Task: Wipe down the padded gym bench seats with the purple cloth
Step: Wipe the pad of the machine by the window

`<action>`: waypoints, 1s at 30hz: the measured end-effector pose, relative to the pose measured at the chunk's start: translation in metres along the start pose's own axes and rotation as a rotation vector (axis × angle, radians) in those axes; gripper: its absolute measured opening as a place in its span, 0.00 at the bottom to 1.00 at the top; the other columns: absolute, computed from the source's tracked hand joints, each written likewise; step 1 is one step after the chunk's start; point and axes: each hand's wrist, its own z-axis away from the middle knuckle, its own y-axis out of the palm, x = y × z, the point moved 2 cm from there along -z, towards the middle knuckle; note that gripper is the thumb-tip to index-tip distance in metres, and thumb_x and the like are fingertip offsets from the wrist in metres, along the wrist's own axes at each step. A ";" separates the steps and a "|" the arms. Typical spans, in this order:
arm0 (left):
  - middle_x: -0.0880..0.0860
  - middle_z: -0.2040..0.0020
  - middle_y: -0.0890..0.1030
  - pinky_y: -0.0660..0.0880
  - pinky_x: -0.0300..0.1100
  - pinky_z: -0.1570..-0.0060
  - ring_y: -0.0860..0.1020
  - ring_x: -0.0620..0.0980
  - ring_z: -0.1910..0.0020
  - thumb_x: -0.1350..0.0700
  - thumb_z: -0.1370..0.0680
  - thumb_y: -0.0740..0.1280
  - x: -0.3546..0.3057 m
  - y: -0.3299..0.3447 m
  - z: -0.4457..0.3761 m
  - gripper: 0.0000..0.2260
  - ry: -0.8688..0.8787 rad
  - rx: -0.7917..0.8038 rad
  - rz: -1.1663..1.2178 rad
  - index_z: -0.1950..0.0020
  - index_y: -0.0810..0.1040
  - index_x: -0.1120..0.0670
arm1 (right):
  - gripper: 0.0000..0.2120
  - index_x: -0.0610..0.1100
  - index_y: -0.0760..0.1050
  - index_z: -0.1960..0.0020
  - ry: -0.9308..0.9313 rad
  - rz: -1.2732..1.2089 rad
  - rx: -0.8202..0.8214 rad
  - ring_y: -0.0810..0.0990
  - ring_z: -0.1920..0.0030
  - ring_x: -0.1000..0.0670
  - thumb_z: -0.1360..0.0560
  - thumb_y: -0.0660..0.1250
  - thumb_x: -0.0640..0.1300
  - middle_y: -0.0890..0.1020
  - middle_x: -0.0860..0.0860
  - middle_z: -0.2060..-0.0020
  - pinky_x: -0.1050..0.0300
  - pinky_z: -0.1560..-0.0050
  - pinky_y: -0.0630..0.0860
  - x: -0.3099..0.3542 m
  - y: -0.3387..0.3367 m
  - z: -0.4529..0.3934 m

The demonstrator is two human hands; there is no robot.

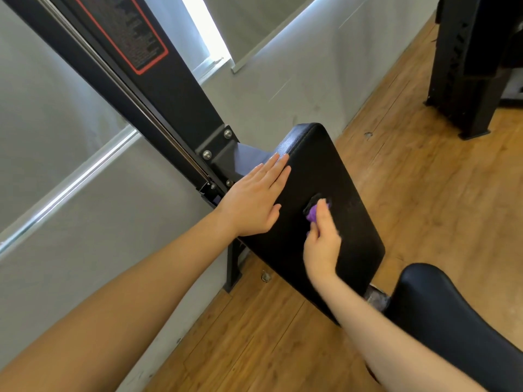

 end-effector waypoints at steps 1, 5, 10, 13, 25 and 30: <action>0.57 0.21 0.43 0.39 0.44 0.27 0.41 0.53 0.23 0.49 0.19 0.55 0.000 -0.001 0.000 0.31 -0.003 0.003 -0.004 0.22 0.44 0.58 | 0.25 0.44 0.63 0.29 -0.045 0.004 0.037 0.71 0.33 0.50 0.24 0.61 0.32 0.75 0.46 0.36 0.49 0.31 0.67 0.000 0.001 0.021; 0.57 0.21 0.43 0.39 0.45 0.27 0.41 0.53 0.23 0.49 0.19 0.55 -0.001 -0.001 0.000 0.31 -0.012 -0.005 -0.012 0.22 0.44 0.58 | 0.29 0.49 0.58 0.29 -0.099 -0.007 0.228 0.62 0.29 0.58 0.24 0.61 0.30 0.67 0.56 0.31 0.55 0.28 0.61 -0.005 -0.002 0.065; 0.57 0.21 0.42 0.41 0.46 0.25 0.40 0.53 0.23 0.49 0.19 0.54 -0.001 0.001 0.000 0.31 -0.019 0.008 -0.007 0.22 0.43 0.58 | 0.32 0.44 0.64 0.31 -0.511 0.176 0.330 0.63 0.30 0.56 0.30 0.66 0.25 0.68 0.52 0.33 0.51 0.30 0.62 0.003 -0.012 0.056; 0.57 0.21 0.42 0.41 0.46 0.25 0.40 0.53 0.23 0.49 0.19 0.54 -0.001 0.002 0.001 0.31 -0.018 -0.006 0.003 0.22 0.44 0.58 | 0.38 0.42 0.65 0.31 -0.840 0.294 0.473 0.69 0.32 0.46 0.37 0.72 0.24 0.73 0.45 0.34 0.45 0.35 0.66 0.010 -0.002 0.056; 0.57 0.21 0.44 0.41 0.45 0.26 0.42 0.53 0.23 0.50 0.19 0.55 -0.002 0.001 0.001 0.30 -0.029 -0.012 0.000 0.22 0.45 0.58 | 0.41 0.42 0.66 0.31 -0.817 0.450 0.625 0.66 0.31 0.46 0.41 0.74 0.23 0.73 0.44 0.34 0.46 0.37 0.68 -0.031 -0.038 0.020; 0.56 0.21 0.44 0.43 0.46 0.24 0.42 0.53 0.23 0.50 0.19 0.54 -0.004 0.000 0.001 0.30 -0.073 0.018 -0.021 0.22 0.44 0.57 | 0.35 0.42 0.73 0.35 -1.150 0.466 0.754 0.71 0.34 0.45 0.41 0.77 0.29 0.76 0.45 0.36 0.48 0.35 0.66 -0.006 -0.024 0.021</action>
